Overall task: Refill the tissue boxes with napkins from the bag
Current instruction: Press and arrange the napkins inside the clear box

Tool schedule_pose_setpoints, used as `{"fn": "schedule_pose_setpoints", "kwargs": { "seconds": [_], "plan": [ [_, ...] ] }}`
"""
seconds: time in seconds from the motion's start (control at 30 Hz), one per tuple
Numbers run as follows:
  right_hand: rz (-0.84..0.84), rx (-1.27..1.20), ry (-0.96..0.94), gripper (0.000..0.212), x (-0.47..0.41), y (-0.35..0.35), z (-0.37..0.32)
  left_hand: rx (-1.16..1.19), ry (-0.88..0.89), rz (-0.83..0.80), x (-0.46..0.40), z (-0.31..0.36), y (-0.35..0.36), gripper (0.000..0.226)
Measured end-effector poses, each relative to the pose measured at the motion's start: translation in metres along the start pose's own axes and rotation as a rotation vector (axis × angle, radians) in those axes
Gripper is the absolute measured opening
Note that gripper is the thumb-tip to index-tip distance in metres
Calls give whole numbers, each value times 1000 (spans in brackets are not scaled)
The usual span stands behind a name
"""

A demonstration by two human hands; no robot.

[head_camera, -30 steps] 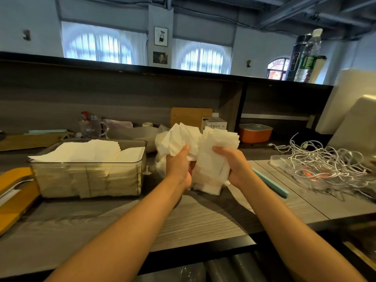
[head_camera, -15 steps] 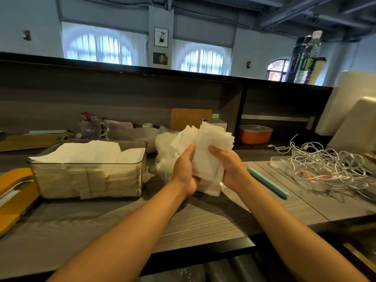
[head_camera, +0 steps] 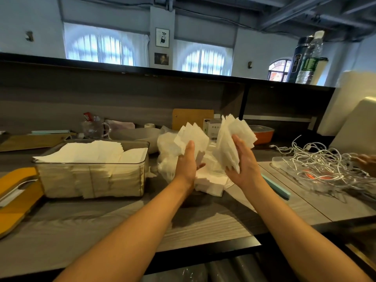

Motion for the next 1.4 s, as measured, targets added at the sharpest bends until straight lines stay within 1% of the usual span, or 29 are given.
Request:
{"fn": "schedule_pose_setpoints", "kwargs": {
  "seconds": [0.07, 0.13, 0.2, 0.27, 0.3, 0.33, 0.4, 0.43, 0.5, 0.57, 0.6, 0.67, 0.7, 0.8, 0.93, 1.0, 1.03, 1.07, 1.1, 1.13, 1.2, 1.27, 1.33, 1.4],
  "plan": [
    [-55, 34, 19, 33, 5, 8, 6, -36, -33, -96, 3, -3, 6, 32],
    [-98, 25, 71, 37, 6, 13, 16, -102, -23, -160, 5, -6, 10, 29],
    [-85, 6, 108, 39, 5, 14, 20, -167, 1, -210, 9, -6, 12, 28],
    [-84, -15, 130, 41, 3, 12, 21, -228, 40, -220, 11, -5, 12, 29],
    [-84, -33, 143, 41, 2, 11, 21, -278, 67, -230, 15, -2, 13, 32],
    [-84, -46, 151, 44, 2, 11, 21, -322, 100, -235, 15, -3, 12, 39],
    [-67, -41, 142, 49, 0, 8, 21, -401, 173, -190, 14, -3, 11, 61],
    [-67, -32, 129, 48, -1, 7, 20, -447, 218, -150, 15, -1, 11, 66],
    [-68, -27, 95, 43, -1, 7, 17, -497, 284, -133, 14, -1, 11, 70],
    [-63, -21, 50, 39, -2, 6, 14, -502, 239, -109, 14, 0, 10, 76],
    [-54, -21, 27, 37, -3, 4, 12, -490, 189, -97, 14, 2, 9, 68],
    [-30, -18, -10, 38, -6, -1, 9, -460, 100, -92, 12, 2, 7, 41],
    [-20, -16, -22, 39, -8, -4, 9, -453, 64, -102, 13, 3, 7, 37],
    [-1, -6, -35, 39, -10, -9, 7, -408, 40, -99, 13, 2, 5, 51],
    [54, 11, -65, 40, -13, -14, 3, -282, 19, -67, 11, 9, 4, 45],
    [69, 15, -54, 40, -12, -15, 2, -256, -30, -84, 8, 10, 1, 42],
    [61, 12, -50, 44, -11, -16, 2, -267, -46, -104, 8, 10, 1, 40],
    [45, 1, -50, 50, -12, -17, 0, -310, -56, -116, 9, 9, 1, 39],
    [18, -25, -59, 55, -12, -18, -2, -400, -43, -137, 11, 8, 1, 38],
    [-19, -63, -73, 55, -13, -19, -6, -535, -12, -170, 12, 7, 1, 38],
    [-114, -162, -105, 42, -13, -16, -15, -817, 93, -246, 15, 5, 2, 38],
    [-200, -215, -89, 29, -10, -10, -21, -982, 168, -296, 22, 8, 4, 36],
    [-244, -198, -8, 28, -4, -4, -20, -1129, 187, -334, 29, 15, 5, 35],
    [-230, -44, 90, 31, 0, 0, -15, -1235, 200, -362, 34, 20, 5, 38]
  ]
}}
Point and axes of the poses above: each hand's wrist, its own x-axis away from the middle knuckle, its own y-axis out of the palm, z = x × y, the point moved 3 cm from there along -x, towards the middle knuckle, and after that the axes turned 9 degrees about -y, right-handed, at the moved point
